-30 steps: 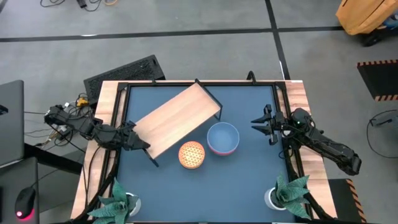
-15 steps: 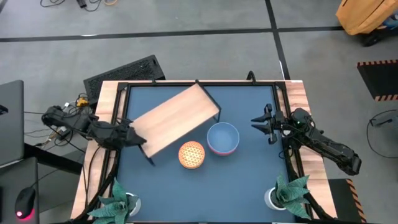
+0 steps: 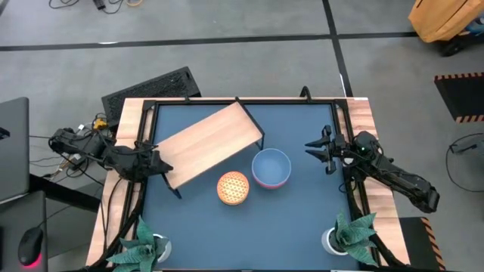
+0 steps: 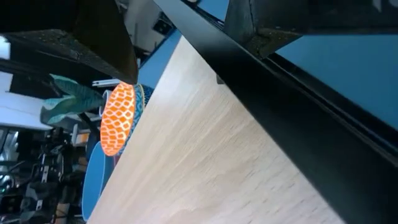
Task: Place and stack bowls onto a shelf
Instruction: Prepare the shelf
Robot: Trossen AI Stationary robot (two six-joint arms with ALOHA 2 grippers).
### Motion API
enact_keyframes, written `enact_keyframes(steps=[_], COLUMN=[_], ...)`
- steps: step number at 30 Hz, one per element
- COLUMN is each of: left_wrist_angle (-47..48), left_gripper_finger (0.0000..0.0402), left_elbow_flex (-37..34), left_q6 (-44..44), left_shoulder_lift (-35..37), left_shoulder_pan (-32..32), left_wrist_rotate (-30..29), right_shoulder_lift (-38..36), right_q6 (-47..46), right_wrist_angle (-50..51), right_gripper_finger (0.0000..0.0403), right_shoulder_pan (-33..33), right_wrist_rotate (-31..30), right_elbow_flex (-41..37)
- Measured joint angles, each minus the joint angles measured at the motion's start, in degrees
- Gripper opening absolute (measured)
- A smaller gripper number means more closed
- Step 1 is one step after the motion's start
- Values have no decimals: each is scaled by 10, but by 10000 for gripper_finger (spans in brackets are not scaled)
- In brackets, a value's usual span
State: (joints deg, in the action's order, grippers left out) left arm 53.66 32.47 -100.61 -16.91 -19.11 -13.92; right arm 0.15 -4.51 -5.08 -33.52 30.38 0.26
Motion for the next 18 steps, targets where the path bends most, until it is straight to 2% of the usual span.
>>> enact_keyframes(steps=[3, 5, 8, 10, 12, 14, 18], left_wrist_angle=[-25, -31, -42, -68, -108, -103, -53], left_gripper_finger=[215, 215, 215, 215, 215, 215, 216], left_elbow_flex=[0, 0, 0, -2, -3, 0, -1], left_q6=[36, 62, 52, 117, 182, 193, 193], left_shoulder_lift=[0, 0, 0, 0, -1, 0, -1], left_shoulder_pan=[0, 1, -2, -3, -2, -1, -2], left_wrist_rotate=[-11, 18, 43, 9, -54, -108, -86], right_shoulder_lift=[0, 0, 0, 0, 0, 0, 0], right_q6=[0, 0, 0, 0, 0, 0, 0], right_wrist_angle=[0, 0, 0, 0, 0, 0, 0], right_gripper_finger=[134, 134, 134, 134, 134, 134, 134], right_shoulder_pan=[0, 0, 0, 0, 0, 0, 0], right_wrist_rotate=[-1, -4, -4, -5, -5, -5, -5], right_elbow_flex=[0, 0, 0, 0, 0, 0, 0])
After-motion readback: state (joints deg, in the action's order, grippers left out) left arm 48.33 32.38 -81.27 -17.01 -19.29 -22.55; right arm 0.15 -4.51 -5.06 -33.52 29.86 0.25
